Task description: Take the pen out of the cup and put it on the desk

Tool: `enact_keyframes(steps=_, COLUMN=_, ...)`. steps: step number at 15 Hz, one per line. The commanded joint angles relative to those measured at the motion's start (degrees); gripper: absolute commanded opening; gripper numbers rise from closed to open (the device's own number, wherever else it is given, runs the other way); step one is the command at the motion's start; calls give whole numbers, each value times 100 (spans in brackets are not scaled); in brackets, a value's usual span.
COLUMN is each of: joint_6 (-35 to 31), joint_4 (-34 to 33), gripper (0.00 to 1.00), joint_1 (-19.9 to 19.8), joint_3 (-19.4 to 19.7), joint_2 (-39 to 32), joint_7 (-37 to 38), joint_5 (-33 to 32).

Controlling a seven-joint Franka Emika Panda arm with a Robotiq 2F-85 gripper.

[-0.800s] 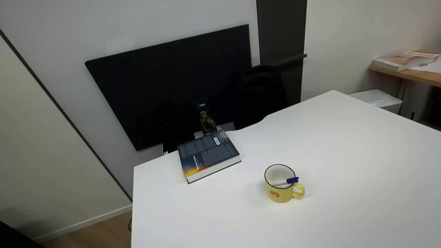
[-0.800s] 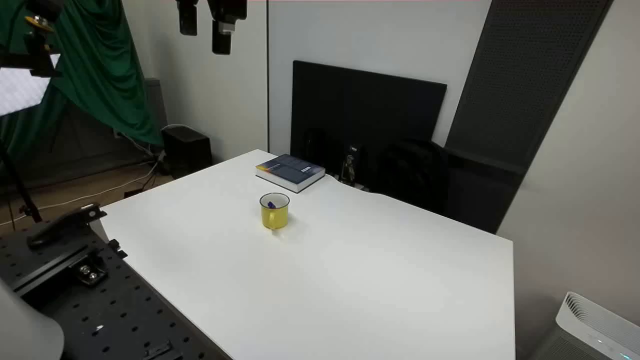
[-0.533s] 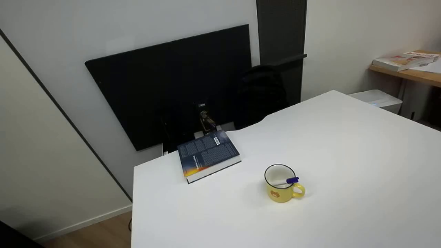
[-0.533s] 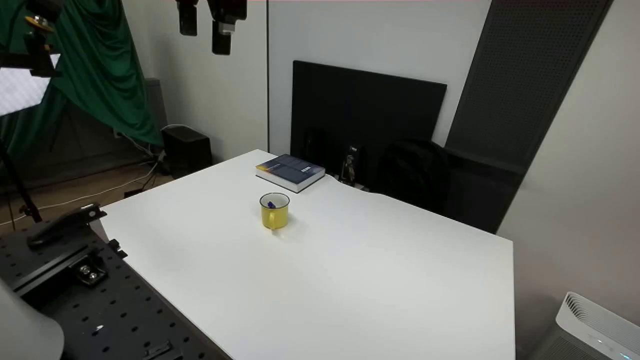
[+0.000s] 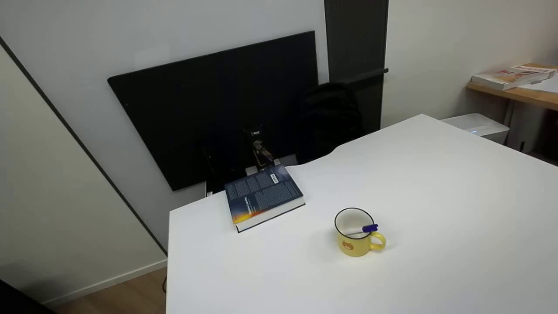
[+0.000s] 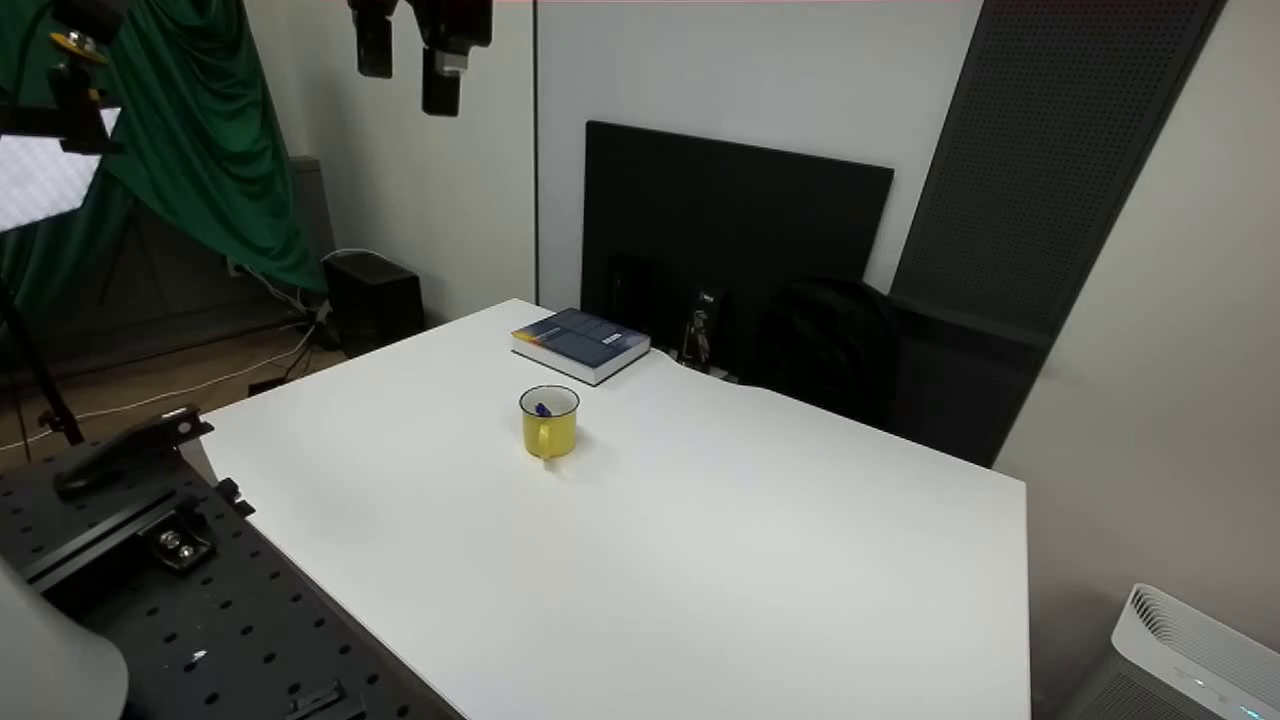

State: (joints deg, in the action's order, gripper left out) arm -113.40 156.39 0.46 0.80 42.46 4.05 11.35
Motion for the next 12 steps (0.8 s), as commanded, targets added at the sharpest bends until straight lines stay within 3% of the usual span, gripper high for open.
enact_keyframes(steps=1, joint_6=-211, joint_4=282, gripper=100, joint_1=-18, joint_3=-67, joint_2=-444, joint_7=-8, joint_5=7)
enact_keyframes(steps=6, joint_6=-1012, joint_4=421, gripper=100, joint_1=-17, joint_3=-125, joint_2=-1805, joint_7=-55, joint_5=-83)
enact_keyframes(steps=12, joint_6=-3363, joint_4=442, gripper=100, joint_1=124, joint_3=-180, joint_2=-3592, joint_7=-341, joint_5=-75)
